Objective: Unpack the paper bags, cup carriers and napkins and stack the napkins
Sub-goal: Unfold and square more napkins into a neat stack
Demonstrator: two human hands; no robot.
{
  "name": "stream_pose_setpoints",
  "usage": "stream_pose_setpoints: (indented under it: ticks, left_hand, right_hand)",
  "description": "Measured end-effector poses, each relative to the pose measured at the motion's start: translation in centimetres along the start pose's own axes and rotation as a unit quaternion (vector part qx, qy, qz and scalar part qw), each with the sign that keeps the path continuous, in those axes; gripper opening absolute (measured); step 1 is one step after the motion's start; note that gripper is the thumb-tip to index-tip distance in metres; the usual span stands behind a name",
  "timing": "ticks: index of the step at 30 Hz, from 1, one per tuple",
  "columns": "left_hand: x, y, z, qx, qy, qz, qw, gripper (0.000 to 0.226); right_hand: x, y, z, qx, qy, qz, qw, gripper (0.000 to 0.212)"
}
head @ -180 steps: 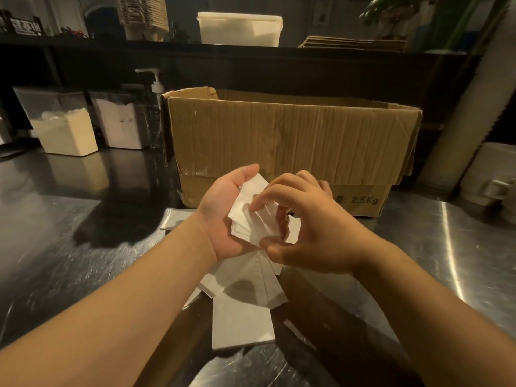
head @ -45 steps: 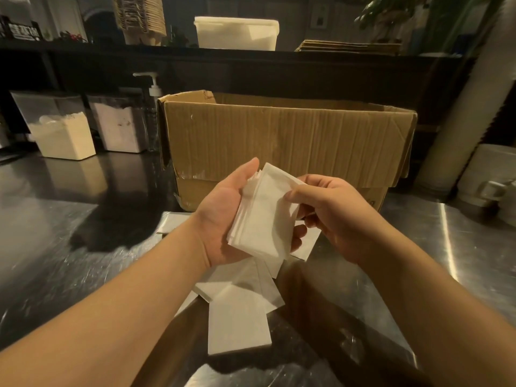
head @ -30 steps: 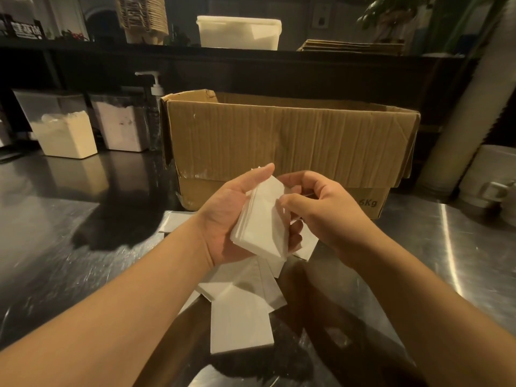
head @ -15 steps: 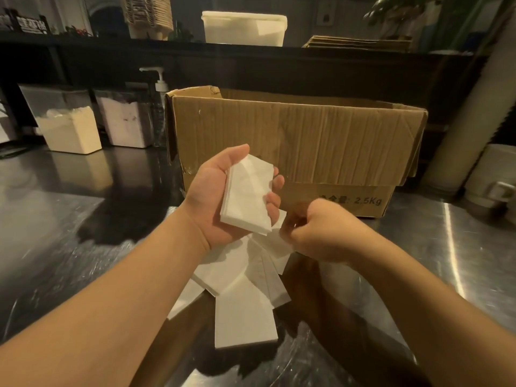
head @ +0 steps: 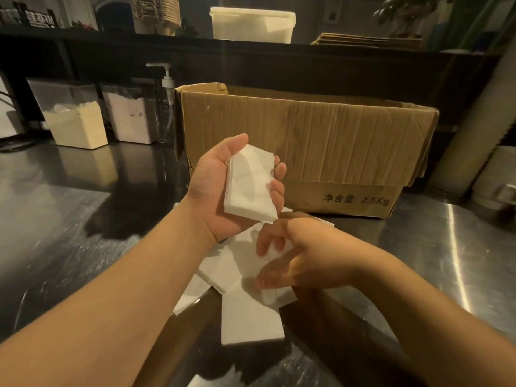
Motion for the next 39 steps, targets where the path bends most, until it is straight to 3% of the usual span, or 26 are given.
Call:
stream_pose_setpoints:
  ticks: [3,7,11,18,24,28,39]
  left_hand:
    - [0.0,0.0,-0.1,-0.002,-0.001,0.003,1.000,0.054]
    - [0.0,0.0,-0.1,-0.001,0.002,0.003,1.000,0.052]
    - [0.0,-0.1,-0.1,0.005,0.006,-0.001,1.000,0.052]
    - [0.0,-0.2,-0.1,-0.009,0.007,-0.003,1.000,0.052]
    - [0.0,-0.2,-0.2,-0.003,0.009,-0.005,1.000,0.051]
    - [0.1,-0.2,-0.1,-0.004,0.006,-0.004,1.000,0.051]
    - [0.3,-0.3,0.0,-0.004,0.005,-0.010,1.000,0.050]
  right_hand:
    - [-0.2,0.2,0.5,-0.007,-0.021,0.027,0.999,0.022]
    - [0.2,0.1,-0.1,-0.020,0.051,-0.053,0.997,0.030]
    - [0.4,0.1,0.3,-0.055,0.093,-0.082,0.991,0.040]
    - [0.6,0.7,1.1,-0.019,0.076,-0.083,0.993,0.021]
    - [0.8,1.1,1.0,-0.127,0.146,-0.110,0.975,0.067]
    - [1.3,1.8,1.1,-0.124,0.155,-0.127,0.972,0.088]
    - [1.5,2.0,1.3,-0.053,0.131,-0.129,0.982,0.056]
Point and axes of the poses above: each hand's wrist, its own x-axis towards the middle knuckle, its own y-axis out of the palm, z = x × y, the point moved 2 cm from there along x, towards the middle knuckle, and after that the axes turned 5 degrees about z, right-handed, at the moved point
